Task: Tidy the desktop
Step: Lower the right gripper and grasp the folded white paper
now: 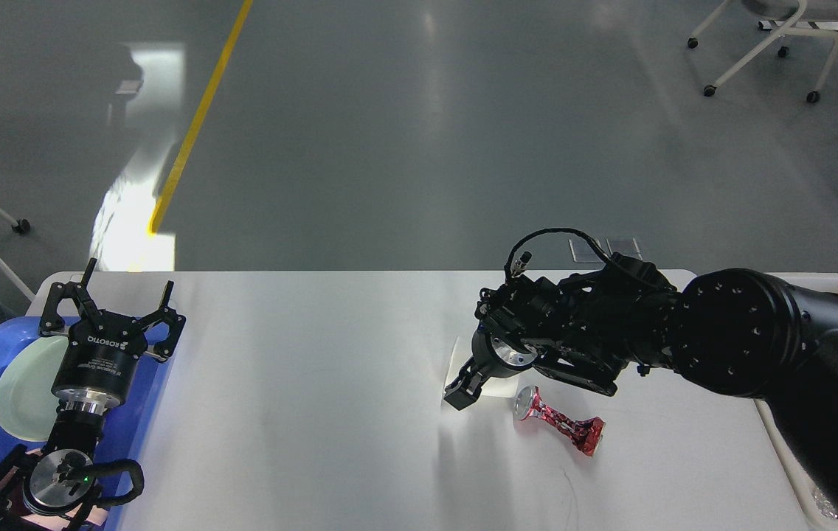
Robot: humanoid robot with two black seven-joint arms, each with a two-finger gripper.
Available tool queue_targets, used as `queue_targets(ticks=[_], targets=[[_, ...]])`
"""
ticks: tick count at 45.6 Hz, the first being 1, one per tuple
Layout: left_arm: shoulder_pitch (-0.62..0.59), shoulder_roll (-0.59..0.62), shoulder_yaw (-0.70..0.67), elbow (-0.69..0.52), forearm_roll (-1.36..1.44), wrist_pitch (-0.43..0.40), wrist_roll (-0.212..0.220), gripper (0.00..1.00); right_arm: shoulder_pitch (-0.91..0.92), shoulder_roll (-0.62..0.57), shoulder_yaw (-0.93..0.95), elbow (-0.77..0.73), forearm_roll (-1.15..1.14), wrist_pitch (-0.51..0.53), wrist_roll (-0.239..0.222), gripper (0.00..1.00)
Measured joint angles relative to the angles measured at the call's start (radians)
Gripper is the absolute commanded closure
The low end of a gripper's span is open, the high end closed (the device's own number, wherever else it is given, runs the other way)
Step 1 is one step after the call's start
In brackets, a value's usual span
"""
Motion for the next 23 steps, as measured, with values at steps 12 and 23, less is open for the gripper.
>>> queue_targets(ticks=[12, 23], targets=[[0.0, 0.0, 0.0, 0.0, 0.0, 0.0, 0.0, 0.03, -0.049, 0.003, -0.036, -0.037, 0.0, -0.026, -0.01, 0.02], [0.0, 0.0, 0.0, 0.0, 0.0, 0.0, 0.0, 0.03, -0.084, 0.007, -0.032, -0.042, 0.003, -0.051, -0.017, 0.02]])
